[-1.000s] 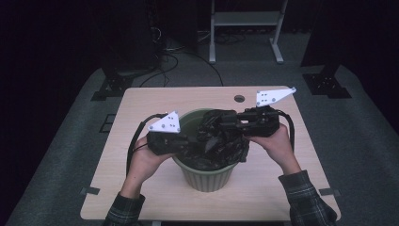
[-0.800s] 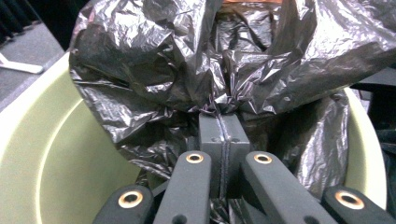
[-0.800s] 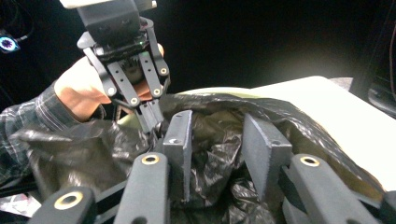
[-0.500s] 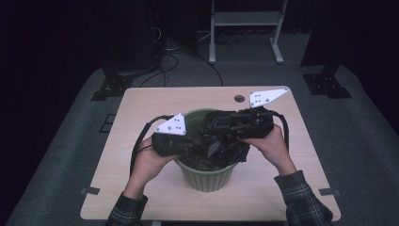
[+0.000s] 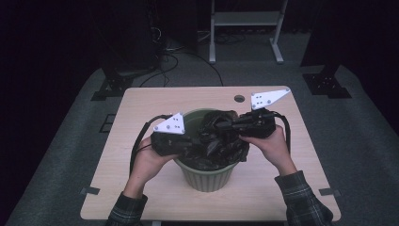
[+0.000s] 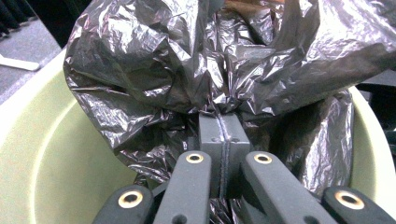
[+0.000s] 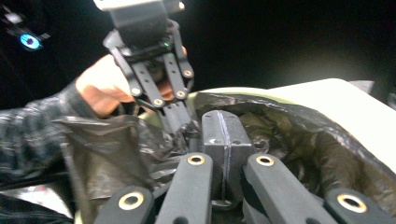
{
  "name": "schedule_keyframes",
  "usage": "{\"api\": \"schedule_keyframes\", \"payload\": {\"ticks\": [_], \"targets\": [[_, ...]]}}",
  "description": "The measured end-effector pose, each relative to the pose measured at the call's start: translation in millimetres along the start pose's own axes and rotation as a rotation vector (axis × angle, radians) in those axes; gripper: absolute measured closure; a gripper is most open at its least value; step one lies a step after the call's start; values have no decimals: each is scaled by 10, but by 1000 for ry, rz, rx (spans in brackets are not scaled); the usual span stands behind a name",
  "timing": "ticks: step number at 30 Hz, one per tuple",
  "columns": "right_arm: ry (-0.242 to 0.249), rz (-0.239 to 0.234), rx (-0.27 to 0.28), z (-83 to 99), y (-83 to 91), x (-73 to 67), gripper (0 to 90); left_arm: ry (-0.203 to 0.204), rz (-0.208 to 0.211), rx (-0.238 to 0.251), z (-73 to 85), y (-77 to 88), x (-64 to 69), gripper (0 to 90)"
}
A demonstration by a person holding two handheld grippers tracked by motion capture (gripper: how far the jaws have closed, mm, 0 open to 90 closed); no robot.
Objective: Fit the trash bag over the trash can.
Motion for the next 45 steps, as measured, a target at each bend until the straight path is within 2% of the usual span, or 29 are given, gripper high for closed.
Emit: {"api": "schedule_keyframes", "payload": {"ticks": [2, 3, 7, 12, 16, 17, 19, 23, 28, 31, 32, 33, 40, 44, 45], "targets": [[-3, -7, 7, -5, 8, -6, 872, 1, 2, -1, 2, -5, 7, 899], [-16, -11, 8, -6, 3, 0, 820, -7, 5, -5, 3, -17, 19, 899], [-39, -25, -13, 27, -42, 8, 799, -12, 11, -5, -7, -36, 39, 899], [-58, -42, -2, 30, -66, 13, 762, -18, 13, -6, -12, -38, 51, 899], [-69, -29, -11, 42, -70, 35, 737, -20, 14, -7, -11, -33, 60, 899], [-72, -25, -6, 40, -69, 41, 728, -20, 15, -6, -12, -35, 65, 898], [-82, -48, 22, 12, -62, 31, 707, -23, 15, -10, -6, -42, 67, 899], [-85, -57, 18, 17, -61, 15, 691, -20, 16, -11, -2, -48, 60, 899], [-81, -49, 9, 21, -88, 20, 746, -29, 20, -13, -8, -60, 83, 899], [-78, -55, -1, 20, -135, 30, 823, -36, 20, -20, -3, -68, 90, 899], [-64, -52, -10, 25, -139, 25, 882, -33, 20, -22, 0, -66, 85, 899], [-49, -48, -10, 23, -142, 15, 900, -30, 20, -19, 1, -64, 78, 899], [-37, 1, -22, 48, -67, 30, 900, -4, 14, 10, 23, 13, 30, 899], [-37, 21, -32, 82, -18, 36, 900, 16, -4, 20, 38, 57, -26, 898], [-37, 23, -41, 101, -4, 28, 900, 29, -11, 37, 15, 80, -55, 898]]}}
Point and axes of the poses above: each handheld gripper's, and its own axes: y roughly backward along the jaws, z roughly out of its underside, x roughly to its right, the point moved 9 cm from there along -y, roughly forward along the jaws, and after that the axes turned 13 degrees about -z, right-handed, at the moved point
